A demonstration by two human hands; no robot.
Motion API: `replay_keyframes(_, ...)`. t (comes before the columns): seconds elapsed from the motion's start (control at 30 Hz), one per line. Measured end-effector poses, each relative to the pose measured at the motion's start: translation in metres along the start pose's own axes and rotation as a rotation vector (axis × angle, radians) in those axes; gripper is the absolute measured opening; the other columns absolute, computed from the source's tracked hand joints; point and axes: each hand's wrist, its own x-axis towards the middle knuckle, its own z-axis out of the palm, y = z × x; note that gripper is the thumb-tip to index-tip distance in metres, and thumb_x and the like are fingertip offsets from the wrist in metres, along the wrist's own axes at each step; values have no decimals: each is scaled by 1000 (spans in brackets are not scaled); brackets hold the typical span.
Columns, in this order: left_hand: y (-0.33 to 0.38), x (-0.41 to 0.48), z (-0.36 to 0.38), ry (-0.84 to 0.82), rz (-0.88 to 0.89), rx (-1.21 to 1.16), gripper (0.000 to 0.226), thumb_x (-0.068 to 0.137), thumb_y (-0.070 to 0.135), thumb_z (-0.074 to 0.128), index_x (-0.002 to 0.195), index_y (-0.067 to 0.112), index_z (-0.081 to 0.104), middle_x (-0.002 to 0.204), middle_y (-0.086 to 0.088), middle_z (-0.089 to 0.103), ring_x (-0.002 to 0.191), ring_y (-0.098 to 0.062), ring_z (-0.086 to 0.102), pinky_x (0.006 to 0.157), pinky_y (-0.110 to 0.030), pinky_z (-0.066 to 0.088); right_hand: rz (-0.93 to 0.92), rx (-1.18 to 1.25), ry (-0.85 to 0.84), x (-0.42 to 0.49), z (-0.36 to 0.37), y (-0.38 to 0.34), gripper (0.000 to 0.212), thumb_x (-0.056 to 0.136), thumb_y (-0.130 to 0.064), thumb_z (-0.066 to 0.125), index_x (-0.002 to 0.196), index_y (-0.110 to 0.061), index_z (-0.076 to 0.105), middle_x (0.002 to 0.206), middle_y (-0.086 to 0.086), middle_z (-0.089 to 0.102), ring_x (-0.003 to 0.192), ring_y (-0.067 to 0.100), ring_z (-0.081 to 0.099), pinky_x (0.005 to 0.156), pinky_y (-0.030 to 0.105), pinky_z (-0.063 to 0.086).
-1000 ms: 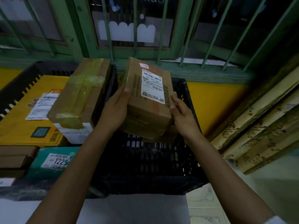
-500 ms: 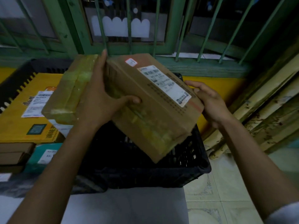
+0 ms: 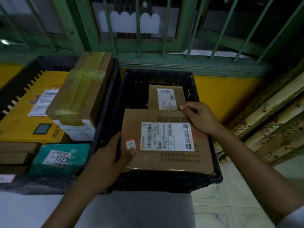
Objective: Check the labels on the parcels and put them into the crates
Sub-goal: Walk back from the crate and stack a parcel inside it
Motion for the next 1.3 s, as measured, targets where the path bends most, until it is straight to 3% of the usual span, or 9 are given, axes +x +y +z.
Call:
replay_keyframes(0.07,-4,16,6,-111,-60,104,54,91,42,54,140,34,31,121,20,57,108,-1,57,81,-8,42,-14,-235,-80,-4,7,10,35,100,-29,48,77,-5,60,74,7,62,67,20,55,60,34,40)
replay_keyframes(0.2,-10,51,30,-320,-192,233,85,98,27,47,144,28,-25,155,-8,25,132,-22,40,98,-20,34,-27,-647,-206,-13,20,17,48,93,-49,51,131,-18,54,121,8,55,110,28,47,95,38,36)
replay_keyframes(0.37,-17,81,50,-447,-277,315,86,98,14,45,144,26,-26,154,-16,21,129,-29,42,103,-30,40,-72,-731,-619,-37,31,14,106,70,-80,54,152,-30,10,158,7,15,143,27,13,116,43,6)
replay_keyframes(0.5,-15,88,61,-528,-321,385,79,101,19,39,146,15,-25,155,-17,19,131,-28,39,101,-26,36,48,-744,-922,-44,44,15,112,72,-74,61,152,-33,-4,161,9,-9,148,31,-3,119,43,5)
replay_keyframes(0.77,-11,97,63,-523,-348,433,72,103,22,33,146,14,-25,156,-15,16,126,-27,43,78,-18,34,-14,-787,-878,-39,55,24,102,83,-41,69,153,-29,-5,161,14,-9,147,38,1,117,41,21)
replay_keyframes(0.97,-11,95,60,-392,-214,551,69,92,23,56,150,19,18,157,-15,8,140,-32,25,108,-33,33,-27,-669,-815,-39,38,19,93,82,-39,73,153,-21,16,160,9,13,143,27,23,113,31,28)
replay_keyframes(1.07,-5,92,58,-191,-66,333,66,84,32,68,143,27,37,157,-9,15,144,-30,17,111,-44,33,-92,-480,-536,-48,26,5,66,85,-36,70,142,-16,44,146,7,45,133,23,42,108,33,35)
replay_keyframes(1.2,15,82,57,6,178,157,54,89,32,63,138,18,45,146,-4,40,128,-5,34,97,-9,26,-31,-147,-49,-69,17,-16,39,90,-22,66,127,-13,59,127,6,61,118,21,53,95,26,41)
replay_keyframes(1.3,31,74,64,33,303,90,53,92,35,59,139,17,44,141,-4,46,122,-10,42,87,-11,29,75,17,143,-94,18,-27,32,92,-23,62,123,-18,61,122,-6,63,114,9,56,93,22,46)
